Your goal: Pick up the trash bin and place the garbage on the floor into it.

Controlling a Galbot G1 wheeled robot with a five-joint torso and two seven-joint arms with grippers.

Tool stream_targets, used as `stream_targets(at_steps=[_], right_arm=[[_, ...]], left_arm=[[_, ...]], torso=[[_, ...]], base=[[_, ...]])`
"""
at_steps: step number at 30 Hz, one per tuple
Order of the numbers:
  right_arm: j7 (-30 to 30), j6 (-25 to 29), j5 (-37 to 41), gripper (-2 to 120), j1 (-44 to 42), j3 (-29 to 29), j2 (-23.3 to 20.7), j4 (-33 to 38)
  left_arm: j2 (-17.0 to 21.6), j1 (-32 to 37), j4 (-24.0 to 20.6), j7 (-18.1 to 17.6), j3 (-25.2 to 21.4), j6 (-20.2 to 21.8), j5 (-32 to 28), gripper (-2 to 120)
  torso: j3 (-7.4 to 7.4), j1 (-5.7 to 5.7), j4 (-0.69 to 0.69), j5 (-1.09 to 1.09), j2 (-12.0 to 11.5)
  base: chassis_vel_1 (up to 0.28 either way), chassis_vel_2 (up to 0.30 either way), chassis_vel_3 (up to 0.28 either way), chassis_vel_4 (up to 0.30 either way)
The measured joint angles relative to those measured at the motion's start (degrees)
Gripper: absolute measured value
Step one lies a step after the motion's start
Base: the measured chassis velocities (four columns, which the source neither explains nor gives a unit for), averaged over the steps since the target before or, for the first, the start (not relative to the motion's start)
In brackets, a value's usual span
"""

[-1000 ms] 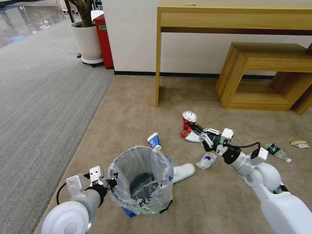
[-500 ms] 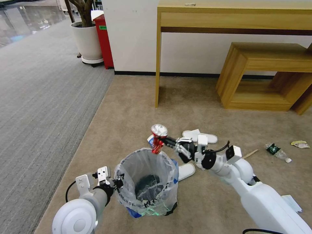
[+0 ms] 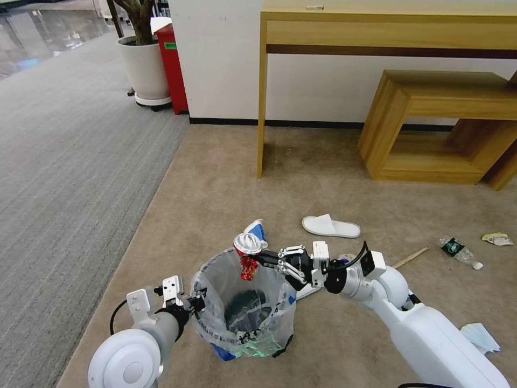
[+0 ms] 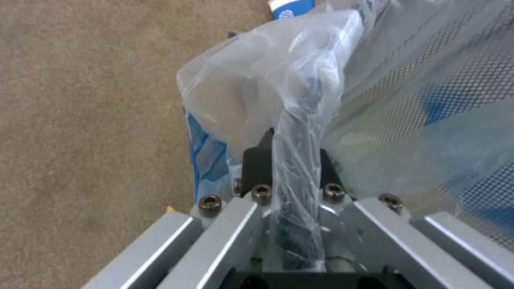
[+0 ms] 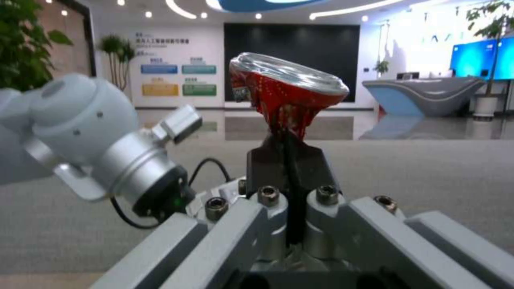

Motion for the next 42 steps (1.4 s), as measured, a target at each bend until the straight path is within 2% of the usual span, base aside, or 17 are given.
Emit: stream_targets(at_steps=[3, 6, 16, 26, 29, 30, 32, 33, 35, 39, 42], right_arm=[[-0.2, 0.3, -1.6, 0, 0.0, 0.0, 0.0, -0.3], [-0.8, 0.8, -4.1, 0, 0.5, 0.2, 0.0, -1.1], [-1.0, 1.2, -4.6, 0, 0.7, 0.4, 0.1, -1.3], [-0.5, 2.2, -4.7, 0, 0.4, 1.1, 0.0, -1.8], [0.3, 2.5, -4.7, 14, 0.0, 1.4, 0.0, -1.8], [0.3, 2.5, -4.7, 14, 0.0, 1.4, 0.0, -1.8], [0.9, 2.6, -4.6, 24, -0.3, 1.5, 0.0, -1.6], [0.9, 2.6, -4.6, 24, -0.3, 1.5, 0.0, -1.6], [1.4, 2.8, -4.3, 36, -0.6, 1.5, 0.0, -1.6], [1.5, 2.9, -4.1, 45, -0.9, 1.7, 0.0, -1.4], [1.4, 2.9, -4.0, 60, -1.3, 2.0, -0.1, -1.0]], left_arm=[[-0.1, 0.2, -0.6, 0.0, 0.3, 0.0, -0.2, 1], [0.1, 0.7, -1.9, -1.5, 0.4, 0.0, -3.1, 1], [2.4, 3.0, -3.2, -2.9, 0.0, 0.0, -5.3, 1], [2.0, 3.5, -3.7, -3.5, 1.0, 0.0, -6.6, 1], [1.8, 3.7, -3.7, -3.5, 1.3, 0.0, -6.0, 1], [1.8, 3.7, -3.7, -3.5, 1.3, 0.0, -6.0, 1], [1.7, 3.8, -3.8, -3.4, 1.5, 0.0, -5.8, 1], [1.7, 3.8, -3.8, -3.4, 1.5, 0.0, -5.8, 1], [1.4, 4.1, -4.5, -3.3, 1.9, 0.0, -5.8, 1], [1.2, 4.2, -4.6, -3.3, 2.0, 0.0, -5.5, 1], [0.8, 4.2, -4.6, -3.3, 2.1, 0.0, -5.4, 1]], torso=[[0.0, 0.0, 0.0, 0.0, 0.0], [0.0, 0.0, 0.0, 0.0, 0.0], [0.0, 0.0, 0.0, 0.0, 0.0], [0.0, 0.0, 0.0, 0.0, 0.0], [0.0, 0.0, 0.0, 0.0, 0.0], [0.0, 0.0, 0.0, 0.0, 0.0], [0.0, 0.0, 0.0, 0.0, 0.0], [0.0, 0.0, 0.0, 0.0, 0.0], [0.0, 0.0, 0.0, 0.0, 0.0], [0.0, 0.0, 0.0, 0.0, 0.0], [0.0, 0.0, 0.0, 0.0, 0.0]], base=[[0.0, 0.0, 0.0, 0.0], [0.0, 0.0, 0.0, 0.0], [0.0, 0.0, 0.0, 0.0], [0.0, 0.0, 0.0, 0.0], [0.0, 0.0, 0.0, 0.0], [0.0, 0.0, 0.0, 0.0], [0.0, 0.0, 0.0, 0.0], [0.0, 0.0, 0.0, 0.0], [0.0, 0.0, 0.0, 0.0], [0.0, 0.0, 0.0, 0.0], [0.0, 0.0, 0.0, 0.0]])
